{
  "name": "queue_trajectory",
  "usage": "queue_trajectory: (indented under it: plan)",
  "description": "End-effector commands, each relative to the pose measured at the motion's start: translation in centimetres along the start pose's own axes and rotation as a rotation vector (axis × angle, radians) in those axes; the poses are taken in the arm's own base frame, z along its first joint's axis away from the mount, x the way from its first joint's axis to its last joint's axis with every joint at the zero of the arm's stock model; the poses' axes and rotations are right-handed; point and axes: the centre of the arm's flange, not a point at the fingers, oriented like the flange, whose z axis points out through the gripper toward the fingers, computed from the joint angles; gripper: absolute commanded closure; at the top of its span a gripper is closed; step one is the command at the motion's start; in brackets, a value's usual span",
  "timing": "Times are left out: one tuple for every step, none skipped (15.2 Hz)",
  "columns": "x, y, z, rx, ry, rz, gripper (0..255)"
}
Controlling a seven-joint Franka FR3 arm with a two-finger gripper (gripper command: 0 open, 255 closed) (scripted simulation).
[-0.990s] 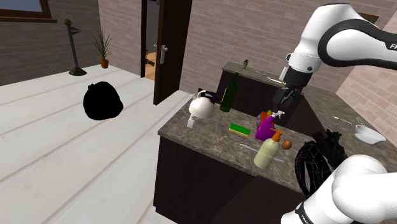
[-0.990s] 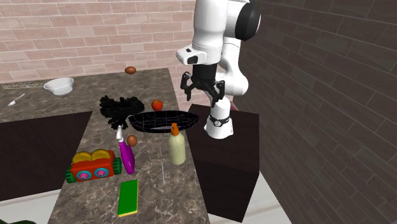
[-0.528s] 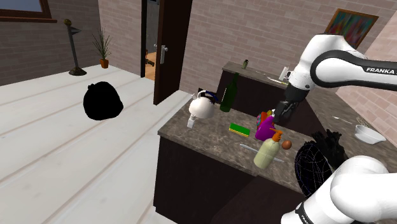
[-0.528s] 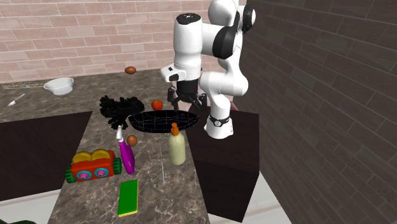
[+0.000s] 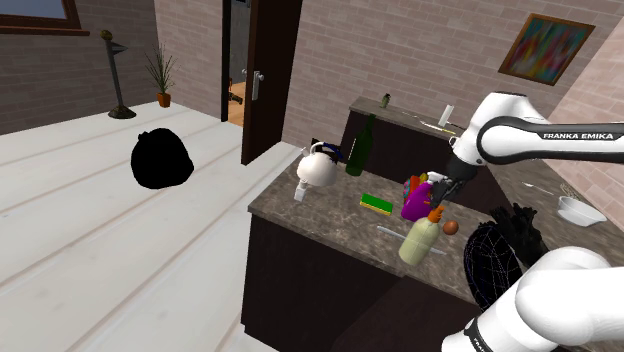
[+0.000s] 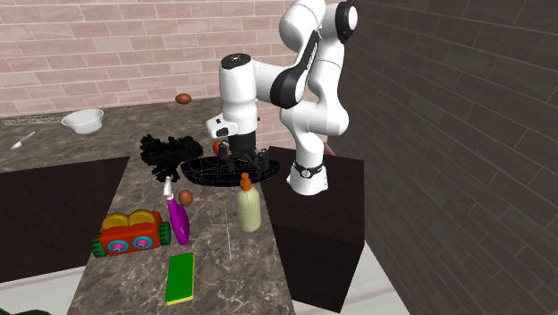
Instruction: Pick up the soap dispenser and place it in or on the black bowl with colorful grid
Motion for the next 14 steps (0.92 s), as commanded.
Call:
queue_trajectory:
  plan:
    - [0.0, 0.3, 1.1, 0.002, 0.002, -0.001, 0]
    - [0.0, 0.3, 1.7, 0.002, 0.002, -0.001, 0]
    - [0.0, 0.3, 2.2, 0.002, 0.002, -0.001, 0]
    - [0.0, 0.3, 2.7, 0.002, 0.002, -0.001, 0]
    - [0.0, 0.3, 3.3, 0.002, 0.002, -0.001, 0]
    - [0.0, 0.3, 3.8, 0.002, 0.002, -0.001, 0]
    - [0.0, 0.3, 4.1, 0.002, 0.002, -0.001, 0]
    - [0.0, 0.3, 4.1, 0.002, 0.002, -0.001, 0]
    - [0.0, 0.3, 4.1, 0.002, 0.002, -0.001, 0]
    - [0.0, 0.3, 4.1, 0.002, 0.002, -0.001, 0]
    - [0.0, 0.3, 4.1, 0.002, 0.002, -0.001, 0]
    - [0.0, 0.3, 4.1, 0.002, 0.002, -0.001, 0]
    - [0.0, 0.3, 4.1, 0.002, 0.002, -0.001, 0]
    - [0.0, 0.3, 4.1, 0.002, 0.001, -0.001, 0]
